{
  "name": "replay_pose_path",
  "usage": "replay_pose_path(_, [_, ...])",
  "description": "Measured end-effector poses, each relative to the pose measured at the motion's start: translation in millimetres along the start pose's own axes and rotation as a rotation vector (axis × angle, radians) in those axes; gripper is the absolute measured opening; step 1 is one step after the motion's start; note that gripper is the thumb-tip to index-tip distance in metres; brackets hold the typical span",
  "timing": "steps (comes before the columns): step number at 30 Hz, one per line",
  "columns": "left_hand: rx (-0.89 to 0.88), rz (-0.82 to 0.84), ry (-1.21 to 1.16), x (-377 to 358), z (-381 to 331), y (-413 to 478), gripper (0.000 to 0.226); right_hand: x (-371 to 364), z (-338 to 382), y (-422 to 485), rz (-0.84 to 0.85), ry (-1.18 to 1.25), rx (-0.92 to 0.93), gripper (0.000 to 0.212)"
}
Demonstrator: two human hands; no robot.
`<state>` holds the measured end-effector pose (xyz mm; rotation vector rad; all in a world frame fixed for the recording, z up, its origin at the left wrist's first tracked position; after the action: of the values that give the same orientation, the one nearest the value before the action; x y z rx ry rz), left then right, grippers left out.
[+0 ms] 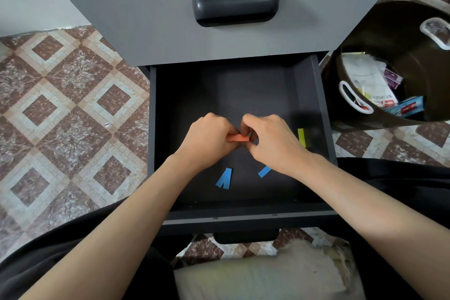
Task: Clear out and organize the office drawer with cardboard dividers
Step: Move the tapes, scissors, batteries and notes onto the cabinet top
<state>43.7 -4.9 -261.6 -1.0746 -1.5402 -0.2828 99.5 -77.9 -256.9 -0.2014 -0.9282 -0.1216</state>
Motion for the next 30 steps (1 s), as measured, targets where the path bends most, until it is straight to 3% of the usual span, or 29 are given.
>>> replay_pose_path(7, [0.004,0.051,0.082,-1.5,4.3,3.0,0.015,-1.6,-4.6,0.5,-0.004,0.013,-0.013,0.006])
replay_pose_path(30, [0.02,0.031,0.04,33.9,12.1,-26.3,0.021,25.4,30.5,-1.1,-0.084,0.074,0.139,0.012])
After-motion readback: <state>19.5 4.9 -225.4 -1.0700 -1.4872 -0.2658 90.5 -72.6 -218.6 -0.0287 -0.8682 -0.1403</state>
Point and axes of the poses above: each hand's wrist, its own y-axis towards the middle knuckle, its own x-axis out of the back of the hand, z = x × y, the point moved 7 cm from there along y, towards the middle knuckle, and after that the axes turned 13 degrees about x, right-handed, at the moved point
